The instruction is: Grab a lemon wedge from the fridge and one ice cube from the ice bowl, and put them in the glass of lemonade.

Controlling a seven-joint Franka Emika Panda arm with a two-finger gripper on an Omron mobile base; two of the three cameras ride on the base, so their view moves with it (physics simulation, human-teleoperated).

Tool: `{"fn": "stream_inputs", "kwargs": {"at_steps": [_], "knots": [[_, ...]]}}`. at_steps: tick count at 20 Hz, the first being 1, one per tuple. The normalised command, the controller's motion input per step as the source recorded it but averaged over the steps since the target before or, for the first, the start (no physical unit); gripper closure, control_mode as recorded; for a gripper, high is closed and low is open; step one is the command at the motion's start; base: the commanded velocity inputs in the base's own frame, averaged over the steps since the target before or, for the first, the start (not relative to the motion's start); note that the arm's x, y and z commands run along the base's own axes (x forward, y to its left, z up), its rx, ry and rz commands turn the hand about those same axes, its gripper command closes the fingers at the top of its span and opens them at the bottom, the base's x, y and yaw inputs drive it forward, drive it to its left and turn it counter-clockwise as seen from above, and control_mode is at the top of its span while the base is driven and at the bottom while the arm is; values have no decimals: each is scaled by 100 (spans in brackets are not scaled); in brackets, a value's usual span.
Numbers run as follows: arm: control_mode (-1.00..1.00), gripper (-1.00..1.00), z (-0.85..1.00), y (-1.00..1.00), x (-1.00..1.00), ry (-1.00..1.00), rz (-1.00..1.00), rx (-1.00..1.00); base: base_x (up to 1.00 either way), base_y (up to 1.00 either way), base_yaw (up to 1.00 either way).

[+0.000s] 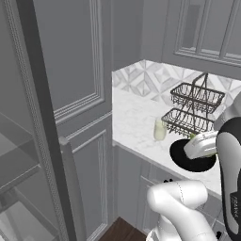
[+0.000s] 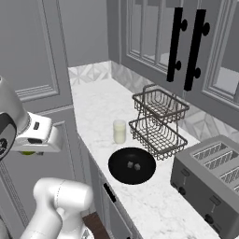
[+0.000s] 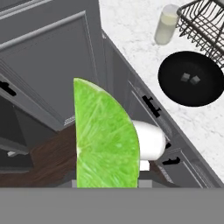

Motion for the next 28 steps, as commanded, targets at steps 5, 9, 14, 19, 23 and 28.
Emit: {"fn": "stream_inputs", "kwargs": {"at_steps": [5,9,14,19,23,28], "knots": [[100,100,0,0,0,0,0,0,48,-59,16],[100,100,0,0,0,0,0,0,38,-56,19],[100,100,0,0,0,0,0,0,47,-49,7],[-100,100,0,-36,45,2,0,0,9,-7,0],[-100,100,0,-57,84,11,0,0,0,0,0],[-100,100,0,-45,85,15,0,0,0,0,0]]}}
